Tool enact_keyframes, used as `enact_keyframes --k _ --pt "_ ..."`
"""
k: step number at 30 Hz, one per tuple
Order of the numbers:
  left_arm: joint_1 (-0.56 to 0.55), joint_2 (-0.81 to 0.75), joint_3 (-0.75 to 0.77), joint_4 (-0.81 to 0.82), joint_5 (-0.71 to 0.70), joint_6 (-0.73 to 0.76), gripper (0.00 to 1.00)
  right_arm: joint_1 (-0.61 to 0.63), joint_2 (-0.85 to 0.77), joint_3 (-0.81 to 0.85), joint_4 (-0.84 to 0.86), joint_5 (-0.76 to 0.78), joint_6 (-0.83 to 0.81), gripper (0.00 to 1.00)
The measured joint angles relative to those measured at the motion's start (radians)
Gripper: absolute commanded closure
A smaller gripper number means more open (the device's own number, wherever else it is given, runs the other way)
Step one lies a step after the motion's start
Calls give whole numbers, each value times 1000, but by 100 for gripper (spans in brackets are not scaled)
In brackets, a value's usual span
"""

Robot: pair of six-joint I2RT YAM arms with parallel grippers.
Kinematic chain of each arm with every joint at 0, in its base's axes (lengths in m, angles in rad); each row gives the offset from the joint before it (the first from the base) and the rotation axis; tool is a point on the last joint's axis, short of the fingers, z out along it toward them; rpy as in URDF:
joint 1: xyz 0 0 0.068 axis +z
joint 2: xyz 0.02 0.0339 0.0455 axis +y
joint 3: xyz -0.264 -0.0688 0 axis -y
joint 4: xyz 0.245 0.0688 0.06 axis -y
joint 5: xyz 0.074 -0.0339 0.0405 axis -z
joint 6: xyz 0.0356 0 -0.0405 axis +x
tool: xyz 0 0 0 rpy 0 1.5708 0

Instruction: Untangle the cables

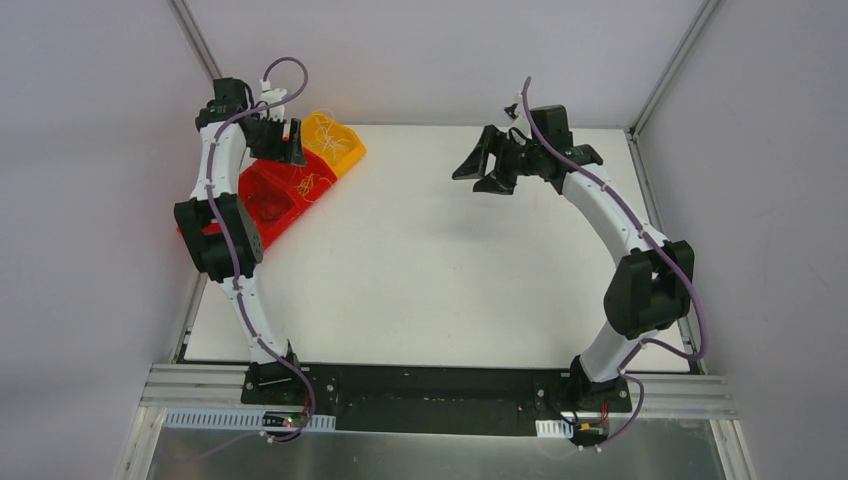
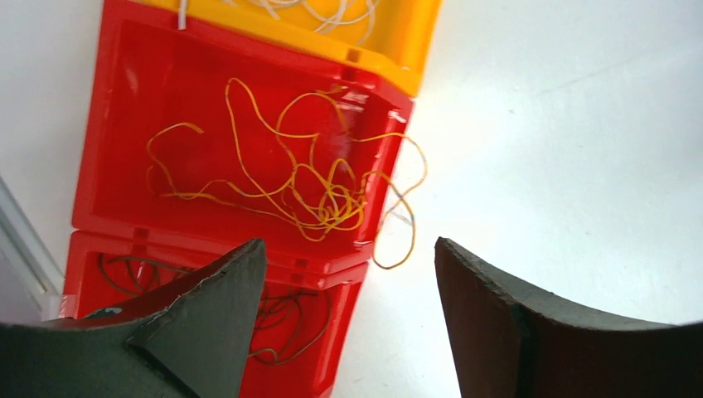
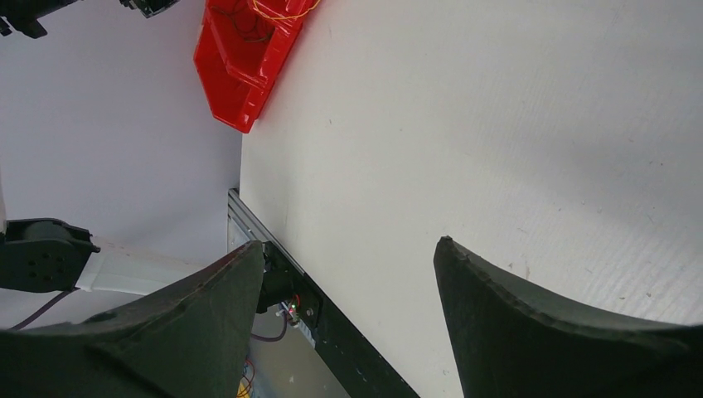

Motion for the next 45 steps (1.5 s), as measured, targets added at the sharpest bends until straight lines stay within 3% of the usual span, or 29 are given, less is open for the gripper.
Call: enact_keyframes --k 5,11,16,19,24,33,45 --pt "-4 -21 -26 -11 78 32 26 -3 0 0 0 -3 0 22" --pt "-47 -8 -45 -29 55 77 37 -4 0 -3 -1 -3 1 22" --pt "-94 42 -42 -30 -11 116 70 -4 0 -3 -1 -3 1 22" --pt "-109 103 -13 -36 -75 125 74 -4 0 -3 -1 -3 1 22" --pt "-98 175 36 -41 -168 134 100 -4 0 -3 -2 -3 1 22" --pt "-51 251 218 24 -270 138 100 -5 5 -3 -10 -2 1 23" --pt "-39 309 180 257 -354 238 100 -5 18 -3 -31 10 0 23"
